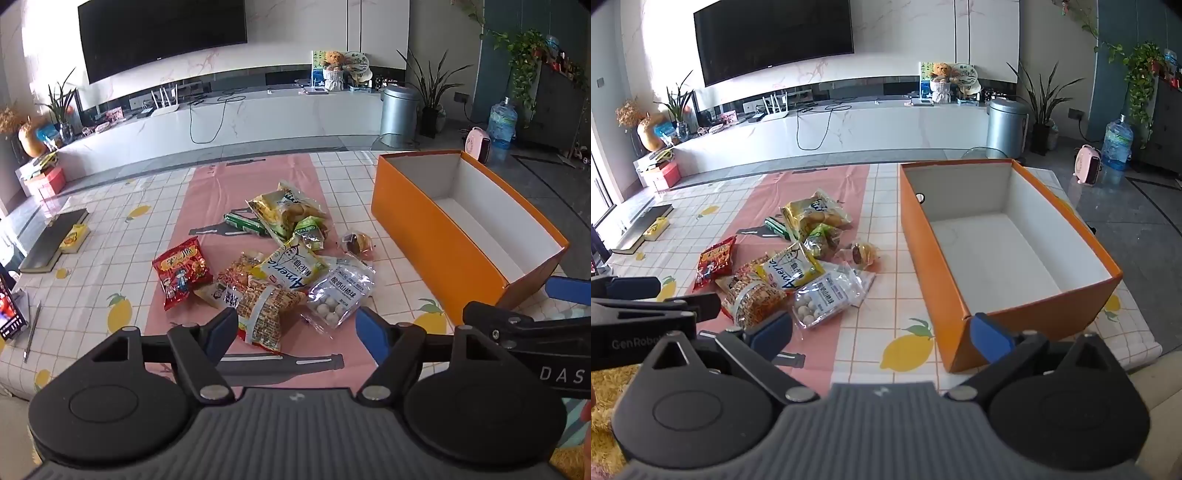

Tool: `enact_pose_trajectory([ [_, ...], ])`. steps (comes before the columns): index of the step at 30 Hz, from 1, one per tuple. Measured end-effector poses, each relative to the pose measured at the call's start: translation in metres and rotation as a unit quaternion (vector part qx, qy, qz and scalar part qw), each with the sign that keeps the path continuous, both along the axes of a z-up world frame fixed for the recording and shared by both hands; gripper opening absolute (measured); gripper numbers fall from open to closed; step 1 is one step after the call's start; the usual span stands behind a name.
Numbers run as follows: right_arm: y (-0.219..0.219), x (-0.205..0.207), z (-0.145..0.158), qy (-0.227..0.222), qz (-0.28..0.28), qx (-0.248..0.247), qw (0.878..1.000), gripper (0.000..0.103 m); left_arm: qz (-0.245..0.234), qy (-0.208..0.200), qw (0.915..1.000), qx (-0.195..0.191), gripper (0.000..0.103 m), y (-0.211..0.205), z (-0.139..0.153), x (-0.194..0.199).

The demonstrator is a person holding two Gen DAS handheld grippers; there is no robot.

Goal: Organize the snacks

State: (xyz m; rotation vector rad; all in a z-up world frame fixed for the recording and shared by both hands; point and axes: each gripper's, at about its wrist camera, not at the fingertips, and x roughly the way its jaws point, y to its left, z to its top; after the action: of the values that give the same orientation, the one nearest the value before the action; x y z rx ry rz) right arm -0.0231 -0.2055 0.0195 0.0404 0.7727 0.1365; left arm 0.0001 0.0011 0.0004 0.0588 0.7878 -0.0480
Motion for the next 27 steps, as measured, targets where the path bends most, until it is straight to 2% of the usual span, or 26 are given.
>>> enact_pose_trajectory([
  [4, 0.002, 0.000, 0.001, -0.002, 0.000, -0.004, 1.000, 0.099, 0.003, 0.004, 0.9999, -0.015, 0.082, 0.008, 0.001, -0.005],
  [7, 0.006, -0.001, 0.000, -0.004, 0.000, -0.004, 1.000, 0.099, 0.008, 0.018, 0.9998, -0.010, 0.082, 0.010, 0.002, 0.000],
  [27, 0.014, -0.002, 0.000, 0.002, 0.003, -0.023, 1.000, 0.099, 0.009, 0.014, 0.9997, -0.018, 0.082, 0.012, 0.001, -0.005],
])
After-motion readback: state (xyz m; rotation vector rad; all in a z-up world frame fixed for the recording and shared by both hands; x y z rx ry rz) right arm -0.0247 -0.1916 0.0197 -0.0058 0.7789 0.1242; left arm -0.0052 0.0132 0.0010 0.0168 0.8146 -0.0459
